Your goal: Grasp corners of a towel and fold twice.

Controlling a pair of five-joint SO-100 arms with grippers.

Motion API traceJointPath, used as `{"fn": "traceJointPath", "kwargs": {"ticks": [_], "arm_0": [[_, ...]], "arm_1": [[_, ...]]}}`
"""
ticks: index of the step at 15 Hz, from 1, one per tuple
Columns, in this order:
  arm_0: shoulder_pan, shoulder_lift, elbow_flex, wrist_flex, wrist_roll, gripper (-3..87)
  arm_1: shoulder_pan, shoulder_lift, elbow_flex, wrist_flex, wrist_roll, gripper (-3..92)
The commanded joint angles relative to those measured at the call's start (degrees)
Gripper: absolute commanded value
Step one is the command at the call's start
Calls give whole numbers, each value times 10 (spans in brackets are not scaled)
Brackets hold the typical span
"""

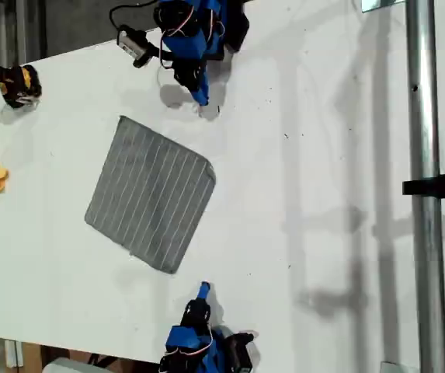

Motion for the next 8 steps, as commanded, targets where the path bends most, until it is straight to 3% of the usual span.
{"fn": "traceJointPath", "kwargs": {"ticks": [1,8], "arm_0": [[-37,1,-4,13,-236,-20],[-37,1,-4,13,-236,-20]], "arm_1": [[-25,2,-27,3,-12,-2],[-33,2,-55,-1,-16,-2]]}}
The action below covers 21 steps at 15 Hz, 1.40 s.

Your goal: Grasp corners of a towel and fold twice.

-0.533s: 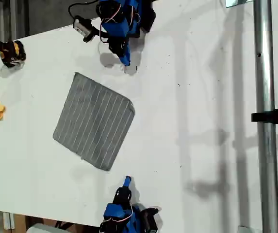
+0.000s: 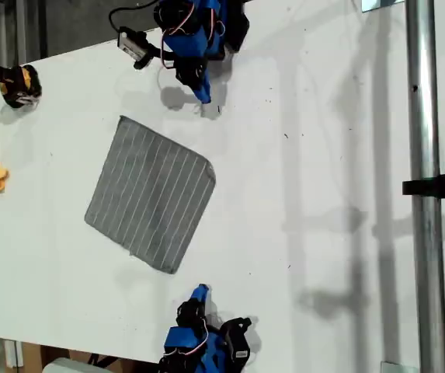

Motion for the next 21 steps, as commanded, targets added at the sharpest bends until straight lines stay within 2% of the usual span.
{"fn": "traceJointPath", "kwargs": {"ticks": [1,5,8,10,17,21], "arm_0": [[-4,1,-3,3,-5,-20],[-5,1,-3,3,-4,-19],[-5,1,-3,2,-4,-20],[-4,1,-3,2,-6,-22],[-3,1,-3,2,-9,-22],[-3,1,-3,2,-9,-22]], "arm_1": [[-10,1,-58,-9,-12,-2],[-11,-70,-155,-26,-25,-2],[-3,-272,-279,-104,-83,-2],[4,-388,-363,-120,-120,-2],[25,-729,-726,-45,-292,-2],[8,-860,-860,-35,-379,-2]]}}
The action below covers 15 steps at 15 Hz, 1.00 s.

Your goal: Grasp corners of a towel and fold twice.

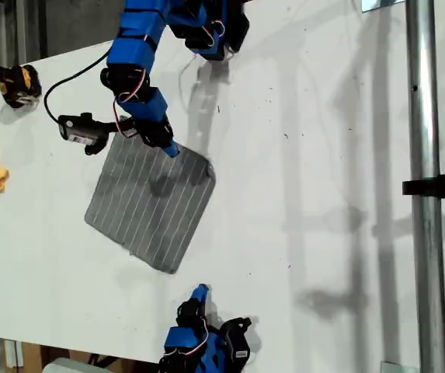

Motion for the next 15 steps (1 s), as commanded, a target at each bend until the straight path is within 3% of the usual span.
{"fn": "traceJointPath", "kwargs": {"ticks": [1,7,10,12,15], "arm_0": [[-3,1,-3,2,-7,-22],[-3,1,-3,2,-9,-22],[-3,1,-3,2,-11,-22],[-3,1,-3,2,-11,-22],[-3,1,-3,2,-11,-22]], "arm_1": [[-13,-33,-78,2,-39,-2],[-12,-97,-123,25,-51,-2],[-14,-177,-192,98,-51,198],[-18,-199,-207,102,-54,317],[-9,-210,-218,117,-50,346]]}}
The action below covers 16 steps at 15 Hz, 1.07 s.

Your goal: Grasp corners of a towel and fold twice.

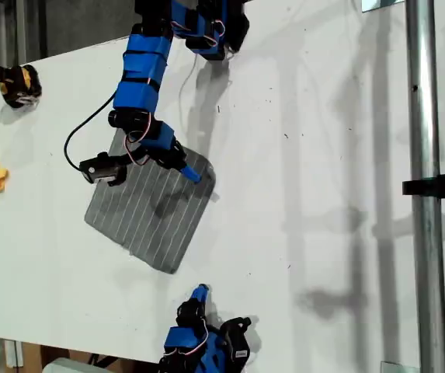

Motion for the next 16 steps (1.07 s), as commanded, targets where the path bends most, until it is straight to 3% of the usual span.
{"fn": "traceJointPath", "kwargs": {"ticks": [1,16], "arm_0": [[-4,1,-3,2,-5,-22],[-5,1,-3,2,-3,-21]], "arm_1": [[8,3,-35,3,11,339],[5,-166,-11,-41,151,299]]}}
